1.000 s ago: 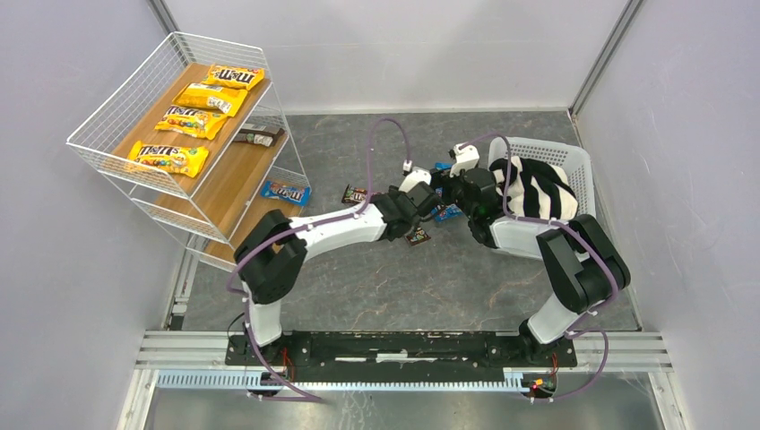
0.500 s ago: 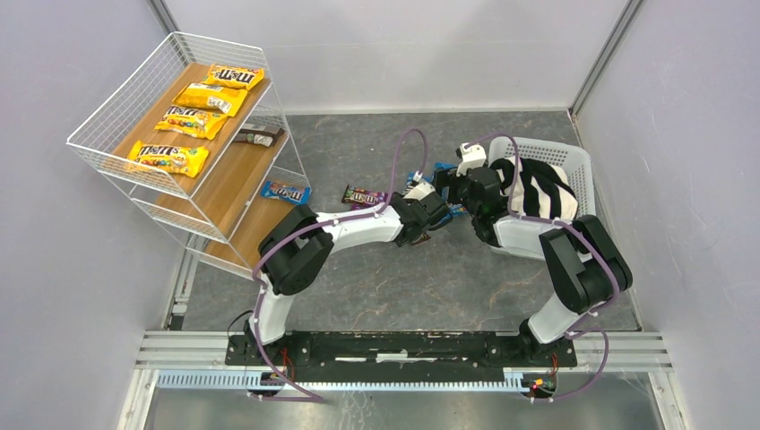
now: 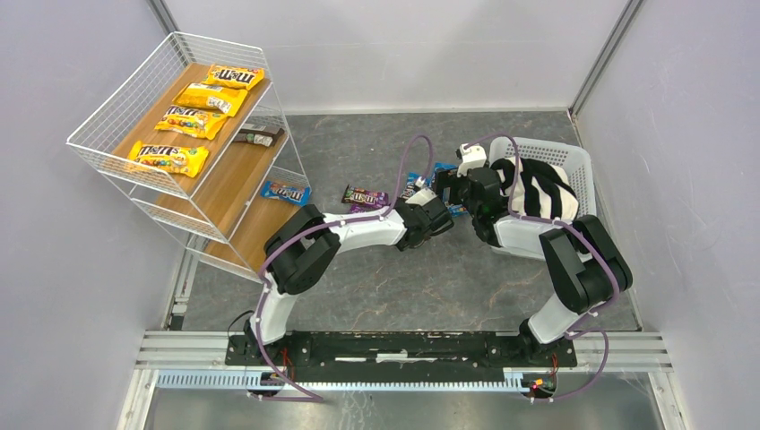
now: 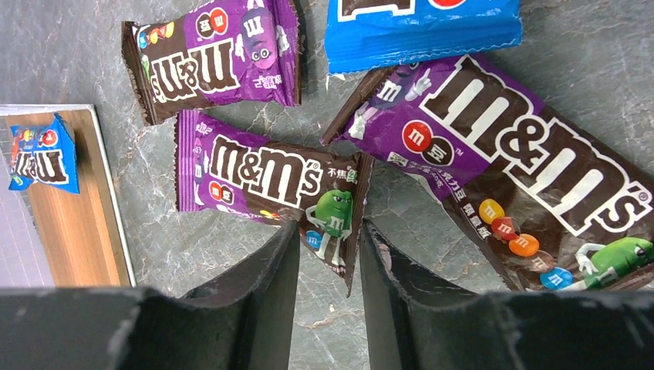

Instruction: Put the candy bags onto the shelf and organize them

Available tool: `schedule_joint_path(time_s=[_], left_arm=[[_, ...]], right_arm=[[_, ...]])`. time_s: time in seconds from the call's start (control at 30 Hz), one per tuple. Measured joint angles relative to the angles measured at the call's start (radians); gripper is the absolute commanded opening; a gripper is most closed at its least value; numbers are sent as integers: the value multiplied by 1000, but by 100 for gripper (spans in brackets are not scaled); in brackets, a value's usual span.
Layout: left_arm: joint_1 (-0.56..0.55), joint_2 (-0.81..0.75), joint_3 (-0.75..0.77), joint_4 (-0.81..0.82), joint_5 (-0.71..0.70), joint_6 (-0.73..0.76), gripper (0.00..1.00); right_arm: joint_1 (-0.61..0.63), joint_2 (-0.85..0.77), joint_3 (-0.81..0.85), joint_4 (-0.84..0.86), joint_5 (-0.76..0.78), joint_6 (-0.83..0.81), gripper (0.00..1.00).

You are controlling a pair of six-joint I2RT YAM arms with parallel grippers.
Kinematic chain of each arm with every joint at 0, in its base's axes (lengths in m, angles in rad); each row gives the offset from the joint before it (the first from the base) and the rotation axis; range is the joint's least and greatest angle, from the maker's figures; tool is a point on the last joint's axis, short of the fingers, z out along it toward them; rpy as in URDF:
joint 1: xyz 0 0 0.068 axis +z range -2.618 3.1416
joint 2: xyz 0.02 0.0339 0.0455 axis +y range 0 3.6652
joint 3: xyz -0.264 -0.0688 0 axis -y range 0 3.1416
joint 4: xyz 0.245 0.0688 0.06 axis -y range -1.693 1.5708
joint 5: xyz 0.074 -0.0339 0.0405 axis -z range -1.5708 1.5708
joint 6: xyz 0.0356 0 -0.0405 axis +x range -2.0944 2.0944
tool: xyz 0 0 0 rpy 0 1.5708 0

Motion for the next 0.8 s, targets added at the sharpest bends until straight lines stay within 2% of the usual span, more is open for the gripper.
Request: schedule_joint_path(time_s=[0.1,0.3,0.43,0.6,0.8], left_arm=[[-3,9,-4,6,-12,2,37],[-10,15,-42,33,-27,10,19],[-13,10,-61,43,-47,18,3],[-13,-78,-104,11,-57,39,2],[-19,-255,-88,-167,-113,38,2]], right_arm=[[-3,0,0,0,-3,0,98],[-4,0,0,1,-11,2,98],[-3,0,0,1,-27,5,98],[3,0,0,10,-51,9,98],[8,0,0,15,-59,16,98]])
